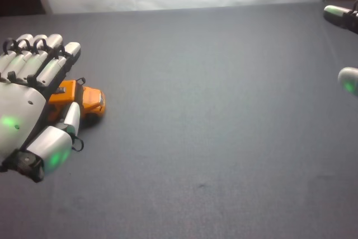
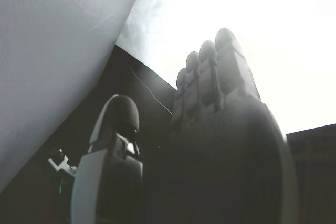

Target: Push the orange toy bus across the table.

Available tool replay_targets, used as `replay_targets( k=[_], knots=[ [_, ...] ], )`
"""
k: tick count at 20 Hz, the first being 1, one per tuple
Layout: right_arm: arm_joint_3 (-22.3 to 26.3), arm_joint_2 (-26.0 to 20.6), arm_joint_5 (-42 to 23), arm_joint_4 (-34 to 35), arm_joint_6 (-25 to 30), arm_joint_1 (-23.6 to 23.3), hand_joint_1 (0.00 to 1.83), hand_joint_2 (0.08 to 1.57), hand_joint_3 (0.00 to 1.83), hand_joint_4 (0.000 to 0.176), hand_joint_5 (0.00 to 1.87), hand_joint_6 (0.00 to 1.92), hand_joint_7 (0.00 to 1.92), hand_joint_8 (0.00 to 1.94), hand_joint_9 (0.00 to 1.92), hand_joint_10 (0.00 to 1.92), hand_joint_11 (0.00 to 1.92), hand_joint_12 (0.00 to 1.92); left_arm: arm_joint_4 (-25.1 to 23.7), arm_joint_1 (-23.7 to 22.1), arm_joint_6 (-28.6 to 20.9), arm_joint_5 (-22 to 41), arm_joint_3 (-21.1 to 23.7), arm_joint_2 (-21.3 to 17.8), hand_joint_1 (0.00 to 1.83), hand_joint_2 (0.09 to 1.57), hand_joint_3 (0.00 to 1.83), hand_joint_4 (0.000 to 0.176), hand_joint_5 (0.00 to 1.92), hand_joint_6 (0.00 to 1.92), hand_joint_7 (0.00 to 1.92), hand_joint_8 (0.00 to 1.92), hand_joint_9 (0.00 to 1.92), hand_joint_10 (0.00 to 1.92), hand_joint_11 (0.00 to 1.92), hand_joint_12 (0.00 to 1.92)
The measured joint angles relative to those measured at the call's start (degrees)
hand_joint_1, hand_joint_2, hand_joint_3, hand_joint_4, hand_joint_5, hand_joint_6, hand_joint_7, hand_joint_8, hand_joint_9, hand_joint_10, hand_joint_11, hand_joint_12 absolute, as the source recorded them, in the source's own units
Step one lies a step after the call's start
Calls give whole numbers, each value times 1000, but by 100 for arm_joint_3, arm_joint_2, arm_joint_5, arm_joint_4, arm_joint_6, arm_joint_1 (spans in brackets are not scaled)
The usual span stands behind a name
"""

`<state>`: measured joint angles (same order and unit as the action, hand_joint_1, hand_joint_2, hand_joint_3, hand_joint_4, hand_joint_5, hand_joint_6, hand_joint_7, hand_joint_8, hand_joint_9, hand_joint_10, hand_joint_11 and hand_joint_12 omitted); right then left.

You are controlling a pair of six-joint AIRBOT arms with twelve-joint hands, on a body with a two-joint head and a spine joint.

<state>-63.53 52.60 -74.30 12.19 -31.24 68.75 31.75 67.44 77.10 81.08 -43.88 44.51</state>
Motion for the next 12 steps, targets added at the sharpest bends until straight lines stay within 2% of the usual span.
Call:
replay_targets(
  k=[2, 4, 8, 12],
  knots=[
    [0, 0, -11, 7, 2, 0, 241, 1320, 0, 0, 200, 1, 273, 2, 252, 1, 133, 217, -39, 68, 0, 39, 37, 0, 0, 1481, 10, 0, 102, 6, 37, 7, 0, 0, 0, 0],
    [0, 0, -13, 2, 37, 0, 233, 1329, 3, 0, 197, 2, 252, 0, 236, 0, 132, 206, 83, 186, 0, 101, 92, -52, 0, 1511, 21, 0, 113, 8, 47, 8, 0, 0, 0, 0],
    [0, 0, -17, 11, 72, 0, 245, 1333, 2, 0, 191, 1, 243, 0, 224, 0, 121, 189, 907, 785, 2, 815, 262, -546, 0, 1562, 33, 0, 98, 3, 45, 9, 0, 0, 0, 0],
    [0, 0, -26, 0, 98, 0, 258, 1343, 3, 0, 198, 2, 264, 6, 247, 7, 153, 195, 1451, 1016, 52, 1119, 310, -584, 0, 1571, 177, 0, 119, 6, 79, 10, 3, 1, 0, 0]
  ],
)
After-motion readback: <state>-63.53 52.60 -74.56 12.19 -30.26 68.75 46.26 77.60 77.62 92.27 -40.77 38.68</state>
